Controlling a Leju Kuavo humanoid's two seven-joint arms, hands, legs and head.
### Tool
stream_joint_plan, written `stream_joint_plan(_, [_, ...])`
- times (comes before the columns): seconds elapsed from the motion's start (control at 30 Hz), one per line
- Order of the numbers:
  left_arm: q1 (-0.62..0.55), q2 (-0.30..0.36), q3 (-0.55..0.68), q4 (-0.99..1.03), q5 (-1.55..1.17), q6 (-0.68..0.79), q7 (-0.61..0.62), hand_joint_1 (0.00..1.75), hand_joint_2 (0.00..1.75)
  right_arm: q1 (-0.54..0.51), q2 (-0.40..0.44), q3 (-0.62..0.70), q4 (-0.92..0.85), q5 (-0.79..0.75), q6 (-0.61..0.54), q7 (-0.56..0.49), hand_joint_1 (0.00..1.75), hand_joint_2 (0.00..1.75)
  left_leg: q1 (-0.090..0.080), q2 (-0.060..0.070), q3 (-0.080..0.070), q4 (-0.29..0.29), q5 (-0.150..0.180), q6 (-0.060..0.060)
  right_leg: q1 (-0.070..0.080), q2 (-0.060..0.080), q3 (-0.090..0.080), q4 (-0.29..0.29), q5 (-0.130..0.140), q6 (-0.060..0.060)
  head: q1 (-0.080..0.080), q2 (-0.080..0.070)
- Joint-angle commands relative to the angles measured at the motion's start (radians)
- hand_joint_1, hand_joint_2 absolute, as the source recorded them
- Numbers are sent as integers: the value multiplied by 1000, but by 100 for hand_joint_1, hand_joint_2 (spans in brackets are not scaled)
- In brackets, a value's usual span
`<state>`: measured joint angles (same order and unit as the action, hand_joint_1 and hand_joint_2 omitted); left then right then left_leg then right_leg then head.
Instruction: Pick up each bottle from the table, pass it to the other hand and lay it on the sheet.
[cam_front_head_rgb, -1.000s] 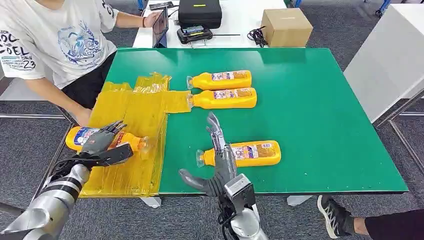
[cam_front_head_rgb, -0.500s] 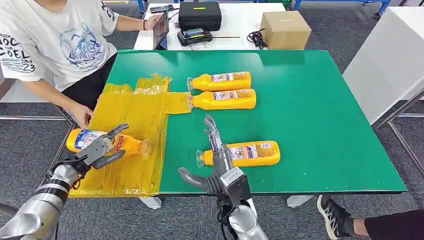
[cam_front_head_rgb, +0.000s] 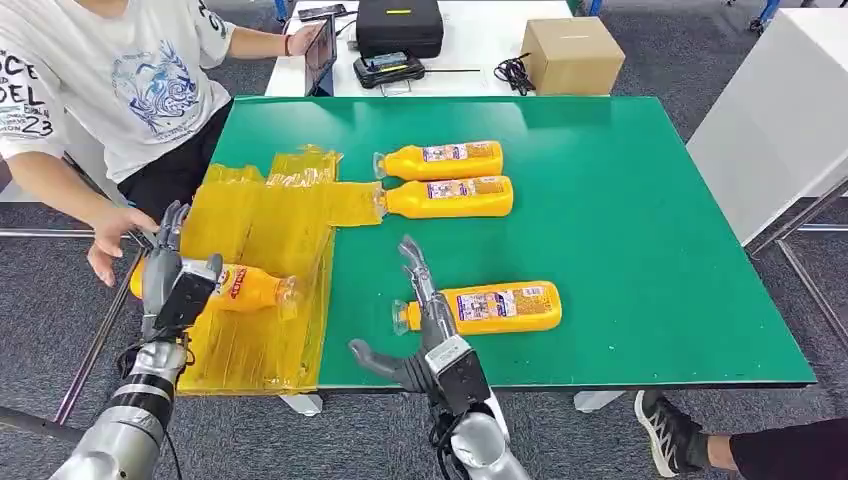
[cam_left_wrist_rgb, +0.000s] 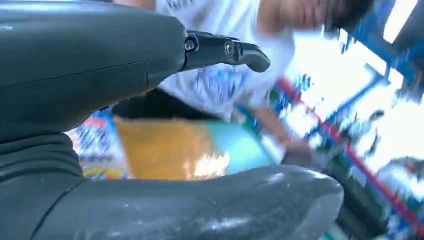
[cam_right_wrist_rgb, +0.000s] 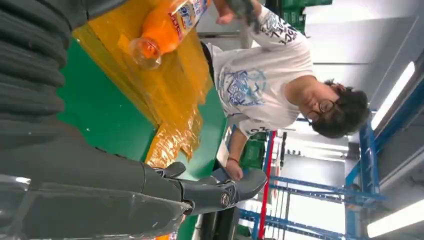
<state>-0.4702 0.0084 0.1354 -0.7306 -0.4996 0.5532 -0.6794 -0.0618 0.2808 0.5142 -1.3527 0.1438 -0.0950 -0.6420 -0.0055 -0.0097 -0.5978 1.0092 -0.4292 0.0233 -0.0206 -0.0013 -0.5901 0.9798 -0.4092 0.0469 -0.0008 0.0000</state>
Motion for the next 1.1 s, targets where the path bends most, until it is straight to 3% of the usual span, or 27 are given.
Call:
stream_joint_plan(0.03, [78,-62,-91,-332,287,51,-19,0,0,-47,-87,60,21,154,-79,49,0,175,2,-1,-1,1,-1,-1,3,-1,1,-1,-1,-2,0,0])
stream_joint_plan(0.1, [95,-95,-62,-367,356,11,-19,0,0,-64,-126,46,7,229,-112,111,0,175,3,-1,0,1,-2,-1,3,-2,1,-2,-1,-2,0,0])
stream_joint_plan(0.23, [104,-107,-48,-374,376,-6,-19,0,0,-72,-141,27,5,230,-104,119,0,175,2,0,-1,1,-1,-1,2,-1,0,-2,-1,-1,0,0])
stream_joint_plan(0.3, [125,-148,24,-369,481,-126,-19,0,0,-105,-182,10,29,331,-130,237,0,175,2,0,-2,1,-1,-1,2,-1,0,-1,0,-2,0,0])
stream_joint_plan(0.33, [138,-159,40,-360,508,-177,-19,0,175,-126,-219,10,43,377,-122,276,0,175,2,0,-1,1,-1,-1,3,-1,1,-2,-1,-2,0,0])
stream_joint_plan(0.57, [293,-205,8,-375,430,-201,-19,0,175,-208,-377,-78,97,534,-73,427,0,175,0,1,1,-1,-2,0,0,0,4,-4,0,-1,0,0])
stream_joint_plan(0.87, [288,-210,15,-377,427,-210,-15,0,175,-214,-372,-74,92,545,-66,443,0,175,-1,1,-2,1,-1,-1,-1,0,-1,-2,0,-1,0,0])
stream_joint_plan(1.1, [291,-217,-8,-350,381,-221,-12,0,175,-287,-400,-58,227,520,30,491,0,175,-1,1,-3,0,-1,0,0,0,-2,-2,1,0,0,0])
